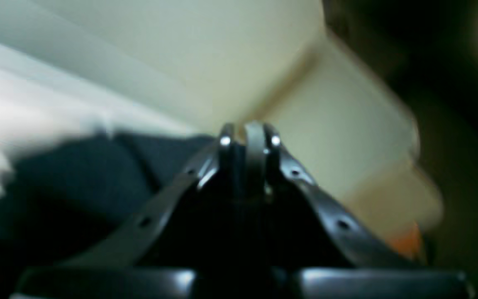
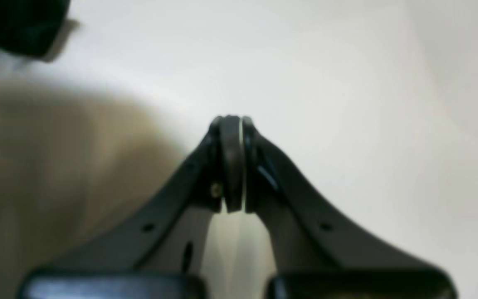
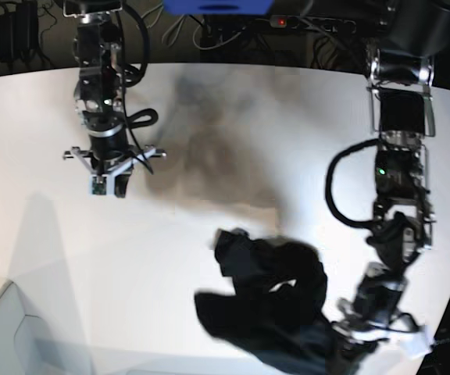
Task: Layout the t-shirt on the table in an organized manner, then fold the t-shirt properly
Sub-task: 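Lift the shirt with the left gripper and swing it up, shaking it out, then lay the shirt down across the table with the left gripper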
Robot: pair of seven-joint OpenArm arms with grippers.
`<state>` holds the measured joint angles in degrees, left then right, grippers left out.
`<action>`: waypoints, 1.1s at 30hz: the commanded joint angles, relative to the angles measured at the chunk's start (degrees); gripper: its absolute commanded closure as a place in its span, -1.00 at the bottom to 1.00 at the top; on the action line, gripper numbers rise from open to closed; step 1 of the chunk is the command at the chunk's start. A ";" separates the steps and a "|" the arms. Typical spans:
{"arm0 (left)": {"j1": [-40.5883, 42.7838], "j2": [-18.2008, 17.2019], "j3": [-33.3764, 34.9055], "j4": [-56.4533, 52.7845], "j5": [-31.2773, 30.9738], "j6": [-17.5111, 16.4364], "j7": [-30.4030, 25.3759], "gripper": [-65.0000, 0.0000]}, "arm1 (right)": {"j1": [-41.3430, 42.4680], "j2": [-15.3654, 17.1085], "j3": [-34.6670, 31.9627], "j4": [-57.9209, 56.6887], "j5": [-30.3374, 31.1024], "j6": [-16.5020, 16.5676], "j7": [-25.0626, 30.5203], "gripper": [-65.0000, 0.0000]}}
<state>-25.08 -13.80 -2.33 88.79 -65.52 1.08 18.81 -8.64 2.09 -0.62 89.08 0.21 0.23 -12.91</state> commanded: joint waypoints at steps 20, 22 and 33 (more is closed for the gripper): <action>-19.62 -7.25 -12.84 -7.61 -7.76 -0.86 1.81 0.99 | -1.07 -0.37 -0.04 0.72 -0.25 0.08 1.43 1.00; -21.82 -8.31 -12.75 -7.96 -7.23 -0.86 1.81 0.99 | -1.07 -0.64 0.93 0.72 -0.25 0.08 1.43 1.00; -20.94 -6.29 -2.99 -7.26 -7.49 -0.86 1.81 0.99 | -0.89 -0.81 1.72 0.72 -0.25 0.08 1.43 1.00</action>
<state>-44.69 -20.10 -5.43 80.77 -71.22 0.60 20.34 -10.09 1.02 0.95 88.82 0.03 0.19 -12.84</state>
